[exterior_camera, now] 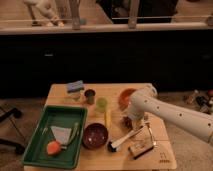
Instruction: Place grapes in plastic cup
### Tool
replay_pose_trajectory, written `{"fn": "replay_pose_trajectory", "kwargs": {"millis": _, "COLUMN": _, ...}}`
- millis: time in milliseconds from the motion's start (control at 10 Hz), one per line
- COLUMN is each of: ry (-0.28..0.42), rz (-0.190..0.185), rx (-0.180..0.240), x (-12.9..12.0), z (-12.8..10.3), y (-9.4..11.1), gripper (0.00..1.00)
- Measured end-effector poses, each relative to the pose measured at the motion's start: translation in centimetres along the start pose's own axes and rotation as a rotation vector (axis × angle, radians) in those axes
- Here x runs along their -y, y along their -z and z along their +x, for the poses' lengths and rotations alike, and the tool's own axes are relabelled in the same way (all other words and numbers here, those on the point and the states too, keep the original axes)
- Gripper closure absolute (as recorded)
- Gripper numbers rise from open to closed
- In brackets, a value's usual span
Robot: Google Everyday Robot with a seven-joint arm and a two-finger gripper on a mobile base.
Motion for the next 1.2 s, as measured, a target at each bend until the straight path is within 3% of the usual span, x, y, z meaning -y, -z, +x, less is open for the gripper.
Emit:
{"fn": "replay_pose_trajectory", "kwargs": {"millis": 600, "ry": 0.007, "rz": -0.019, "rx": 0.058, "x": -0.5, "z": 1.1, "y": -1.9, "gripper": 0.99}}
{"fn": "replay_pose_trajectory", "kwargs": {"millis": 1200, "ry": 0.025, "rz": -0.014, "rx": 0.06, "x": -0.9, "z": 1.0, "y": -1.3, "gripper": 1.0}}
